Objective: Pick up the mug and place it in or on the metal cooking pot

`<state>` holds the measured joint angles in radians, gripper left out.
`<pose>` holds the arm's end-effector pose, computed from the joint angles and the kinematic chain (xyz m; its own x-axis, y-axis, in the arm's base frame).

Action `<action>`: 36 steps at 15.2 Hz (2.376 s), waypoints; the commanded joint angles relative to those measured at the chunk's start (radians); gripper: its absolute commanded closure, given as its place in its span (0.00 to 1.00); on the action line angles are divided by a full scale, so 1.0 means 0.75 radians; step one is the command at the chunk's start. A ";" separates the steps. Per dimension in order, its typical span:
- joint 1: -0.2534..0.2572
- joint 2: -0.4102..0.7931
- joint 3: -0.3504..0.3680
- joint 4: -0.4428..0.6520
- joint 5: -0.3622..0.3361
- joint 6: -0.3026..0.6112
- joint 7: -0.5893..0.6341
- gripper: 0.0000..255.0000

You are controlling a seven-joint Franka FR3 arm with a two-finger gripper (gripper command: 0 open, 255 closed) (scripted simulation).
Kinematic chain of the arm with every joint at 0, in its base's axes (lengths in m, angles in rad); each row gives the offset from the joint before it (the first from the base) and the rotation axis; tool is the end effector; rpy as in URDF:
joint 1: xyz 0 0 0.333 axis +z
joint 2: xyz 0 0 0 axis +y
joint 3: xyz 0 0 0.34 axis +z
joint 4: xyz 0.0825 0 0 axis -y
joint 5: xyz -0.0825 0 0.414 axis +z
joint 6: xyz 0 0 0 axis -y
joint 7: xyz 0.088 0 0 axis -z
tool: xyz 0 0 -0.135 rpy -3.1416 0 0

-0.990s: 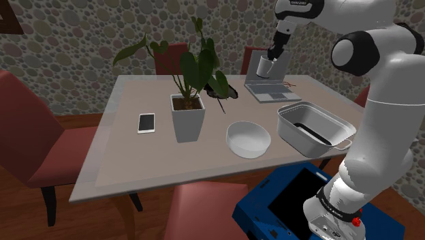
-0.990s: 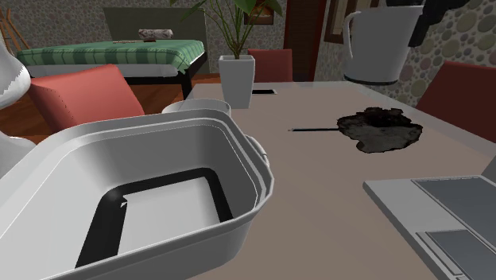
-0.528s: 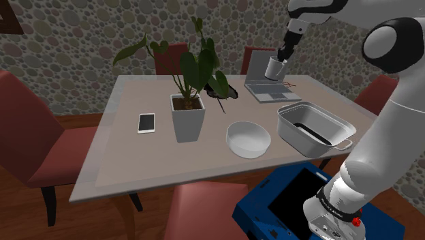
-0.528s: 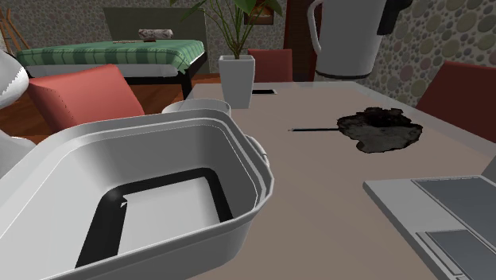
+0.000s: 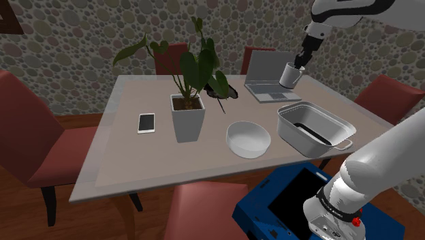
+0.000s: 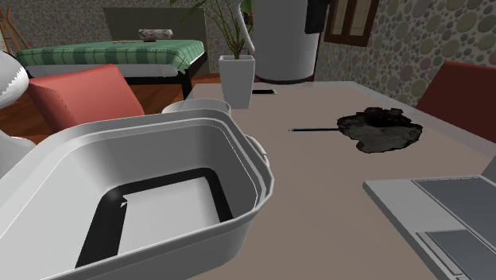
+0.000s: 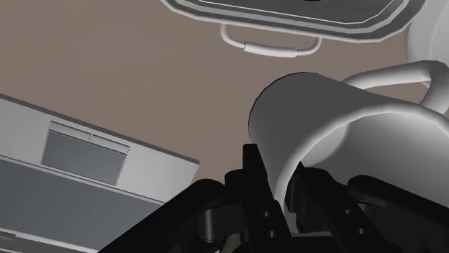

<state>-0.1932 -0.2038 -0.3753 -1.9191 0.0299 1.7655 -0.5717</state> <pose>0.4425 -0.2947 0.5666 0.9963 0.0007 0.0861 0.0066 -0.9977 -0.0678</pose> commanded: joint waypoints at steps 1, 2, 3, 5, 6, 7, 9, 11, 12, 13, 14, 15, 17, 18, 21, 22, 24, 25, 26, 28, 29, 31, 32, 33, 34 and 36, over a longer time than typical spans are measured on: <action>-0.014 -0.107 0.004 -0.093 -0.038 -0.006 0.004 1.00; -0.022 -0.158 0.006 -0.137 -0.056 -0.012 0.005 1.00; -0.032 -0.209 0.008 -0.178 -0.073 -0.019 0.005 1.00; -0.054 -0.311 0.011 -0.256 -0.105 -0.039 0.003 1.00; -0.067 -0.361 0.013 -0.292 -0.121 -0.052 0.002 1.00; -0.080 -0.411 0.014 -0.327 -0.136 -0.066 -0.001 1.00; -0.107 -0.509 0.017 -0.391 -0.165 -0.098 -0.009 1.00; -0.137 -0.606 0.018 -0.448 -0.192 -0.137 -0.020 1.00; -0.153 -0.654 0.018 -0.474 -0.205 -0.158 -0.027 1.00; -0.169 -0.702 0.018 -0.499 -0.218 -0.181 -0.035 1.00; -0.185 -0.749 0.017 -0.522 -0.231 -0.205 -0.044 1.00; -0.202 -0.797 0.015 -0.544 -0.245 -0.232 -0.054 1.00; -0.207 -0.806 0.010 -0.584 -0.251 -0.199 -0.055 1.00; -0.209 -0.810 0.007 -0.605 -0.254 -0.183 -0.055 1.00; -0.215 -0.820 -0.003 -0.664 -0.263 -0.134 -0.057 1.00; -0.217 -0.823 -0.006 -0.683 -0.267 -0.118 -0.057 1.00; -0.221 -0.828 -0.013 -0.721 -0.274 -0.085 -0.059 1.00; -0.222 -0.830 -0.017 -0.739 -0.277 -0.068 -0.059 1.00; -0.224 -0.831 -0.021 -0.758 -0.280 -0.051 -0.060 1.00; -0.228 -0.833 -0.029 -0.794 -0.288 -0.017 -0.061 1.00; -0.230 -0.834 -0.033 -0.812 -0.291 0.000 -0.062 1.00; -0.234 -0.834 -0.041 -0.847 -0.299 0.035 -0.064 1.00; -0.236 -0.834 -0.046 -0.865 -0.302 0.052 -0.065 1.00; -0.237 -0.834 -0.049 -0.875 -0.305 0.063 -0.065 1.00; -0.237 -0.834 -0.048 -0.875 -0.305 0.063 -0.065 1.00; -0.237 -0.834 -0.049 -0.875 -0.305 0.063 -0.065 1.00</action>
<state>-0.3707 -0.8293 -0.4116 -2.5744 -0.1987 1.8110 -0.6208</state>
